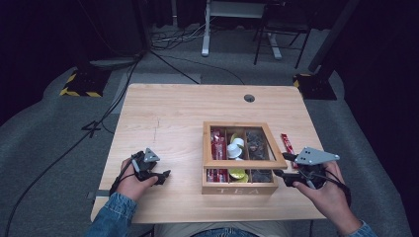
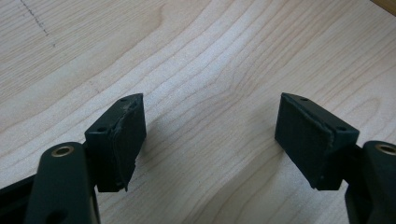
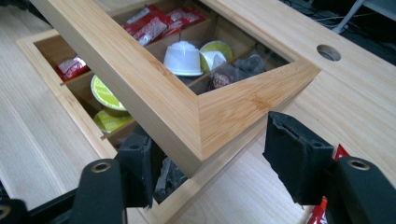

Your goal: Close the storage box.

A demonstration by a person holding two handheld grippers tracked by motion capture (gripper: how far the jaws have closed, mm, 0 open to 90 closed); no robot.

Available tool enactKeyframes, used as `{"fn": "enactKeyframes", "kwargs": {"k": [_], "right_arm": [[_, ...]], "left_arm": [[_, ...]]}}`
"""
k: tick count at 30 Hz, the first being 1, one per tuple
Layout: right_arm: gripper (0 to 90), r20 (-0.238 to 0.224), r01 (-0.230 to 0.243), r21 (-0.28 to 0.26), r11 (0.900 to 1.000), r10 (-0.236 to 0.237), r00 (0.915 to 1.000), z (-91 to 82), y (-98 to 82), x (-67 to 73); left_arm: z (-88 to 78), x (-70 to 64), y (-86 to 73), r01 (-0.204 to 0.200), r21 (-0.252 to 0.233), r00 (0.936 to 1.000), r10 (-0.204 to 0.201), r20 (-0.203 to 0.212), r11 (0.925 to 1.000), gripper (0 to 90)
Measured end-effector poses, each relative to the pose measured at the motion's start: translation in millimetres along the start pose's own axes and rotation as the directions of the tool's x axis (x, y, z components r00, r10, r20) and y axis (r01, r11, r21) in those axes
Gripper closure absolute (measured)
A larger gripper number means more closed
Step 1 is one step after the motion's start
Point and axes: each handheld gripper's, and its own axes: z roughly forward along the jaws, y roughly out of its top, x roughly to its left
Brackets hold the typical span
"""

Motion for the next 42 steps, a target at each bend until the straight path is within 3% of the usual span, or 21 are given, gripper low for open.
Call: {"fn": "enactKeyframes", "kwargs": {"k": [6, 28, 33, 35, 37, 42], "right_arm": [[38.2, -0.019, -0.015, 0.029, 0.999, 0.015, 0.9997, 4.8, -8.3, 3.2], [39.0, -0.053, 0.01, 0.131, 0.991, -0.003, 0.9986, 18.6, -28.5, 12.4], [38.2, -0.063, -0.006, 0.137, 0.991, 0.014, 0.9979, 17.7, -29.5, 12.4], [37.7, -0.073, 0.0, 0.157, 0.988, 0.011, 0.9973, 17.7, -29.0, 12.8], [36.3, -0.108, 0.015, 0.21, 0.978, 0.008, 0.9941, 19.1, -29.7, 14.6], [34.7, -0.107, -0.004, 0.162, 0.987, 0.022, 0.994, 13.9, -27.4, 13.3]], "left_arm": [[0.3, 0.7, -0.2, 0.004, 0.0, 1.0, -0.004, 0.003, 1.0, 24.9], [0.7, 1.4, -0.4, 0.008, 0.001, 0.9999, -0.008, 0.01, 1.0, 24.3], [0.9, 1.1, -0.3, 0.01, 0.001, 0.9999, -0.01, 0.01, 0.9999, 24.2], [0.5, 0.9, -0.5, 0.009, 0.002, 0.9999, -0.009, 0.01, 1.0, 24.2], [-0.7, 0.2, -1.4, 0.007, 0.004, 1.0, -0.007, 0.003, 1.0, 24.1], [-6.3, -0.9, -8.0, 0.016, 0.002, 0.9998, -0.016, -0.007, 0.9999, 24.3]]}}
